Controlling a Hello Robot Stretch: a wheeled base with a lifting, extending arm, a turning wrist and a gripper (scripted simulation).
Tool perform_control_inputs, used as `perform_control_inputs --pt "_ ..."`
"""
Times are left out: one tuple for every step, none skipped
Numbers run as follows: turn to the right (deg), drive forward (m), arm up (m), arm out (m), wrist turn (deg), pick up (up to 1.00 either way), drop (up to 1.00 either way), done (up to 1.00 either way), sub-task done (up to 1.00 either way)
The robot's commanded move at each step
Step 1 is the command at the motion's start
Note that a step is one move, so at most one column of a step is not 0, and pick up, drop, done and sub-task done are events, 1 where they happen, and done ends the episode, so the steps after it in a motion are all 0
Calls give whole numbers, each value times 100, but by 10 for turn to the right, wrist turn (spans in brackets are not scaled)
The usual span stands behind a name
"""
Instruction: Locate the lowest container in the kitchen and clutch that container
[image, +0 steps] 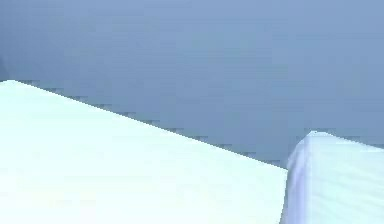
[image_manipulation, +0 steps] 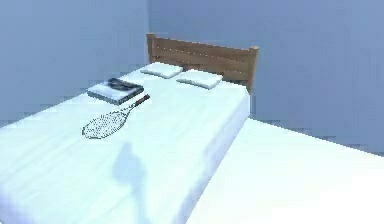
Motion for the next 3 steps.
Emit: perform_control_inputs --pt "-450 0 0 0 0 0 0 0 0" --pt "-450 0 0 0 0 0 0 0 0" --pt "-450 0 0 0 0 0 0 0 0"
